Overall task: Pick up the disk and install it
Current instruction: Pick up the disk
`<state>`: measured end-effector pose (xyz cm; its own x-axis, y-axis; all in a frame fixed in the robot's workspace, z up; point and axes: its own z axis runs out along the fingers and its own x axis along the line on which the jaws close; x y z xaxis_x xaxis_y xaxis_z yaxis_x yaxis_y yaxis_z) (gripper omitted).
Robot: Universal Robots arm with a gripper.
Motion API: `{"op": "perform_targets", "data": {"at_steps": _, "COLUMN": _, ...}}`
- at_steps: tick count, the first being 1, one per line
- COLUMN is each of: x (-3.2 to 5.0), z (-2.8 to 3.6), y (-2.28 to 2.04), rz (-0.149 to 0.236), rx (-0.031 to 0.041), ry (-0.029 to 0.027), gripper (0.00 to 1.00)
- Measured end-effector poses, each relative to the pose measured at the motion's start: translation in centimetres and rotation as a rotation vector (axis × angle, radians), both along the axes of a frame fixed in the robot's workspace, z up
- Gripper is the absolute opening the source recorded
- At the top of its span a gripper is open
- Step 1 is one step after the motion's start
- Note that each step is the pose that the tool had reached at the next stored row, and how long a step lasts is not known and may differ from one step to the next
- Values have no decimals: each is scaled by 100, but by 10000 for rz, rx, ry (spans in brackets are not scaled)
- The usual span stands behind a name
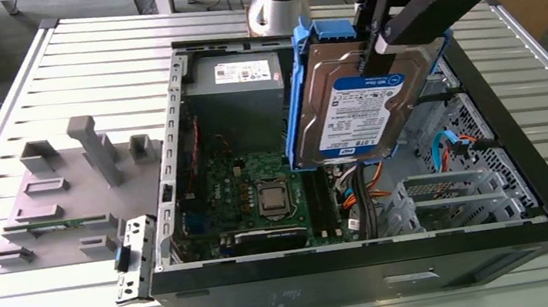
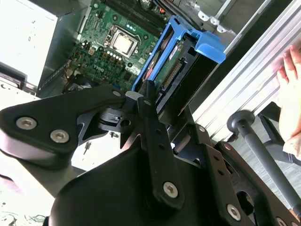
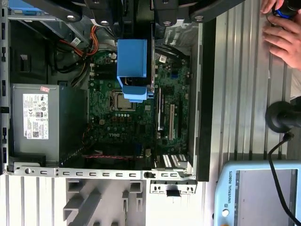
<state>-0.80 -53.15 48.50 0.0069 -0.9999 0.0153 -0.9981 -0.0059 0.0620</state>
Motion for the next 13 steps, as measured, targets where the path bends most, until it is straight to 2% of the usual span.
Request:
{"op": "perform_targets", "data": {"at_steps": 8, "x": 214, "z": -8, "y": 1, "rz": 0, "rx": 3, "ry": 1, "gripper": 35}}
{"op": "perform_targets", "data": {"at_steps": 10, "x": 249, "z": -9, "y": 1, "rz": 1, "rx": 2, "ry": 1, "gripper": 35}}
{"op": "perform_targets", "data": {"at_steps": 13, "x": 253, "z": -9, "y": -3, "rz": -1, "rx": 7, "ry": 1, "gripper": 35}}
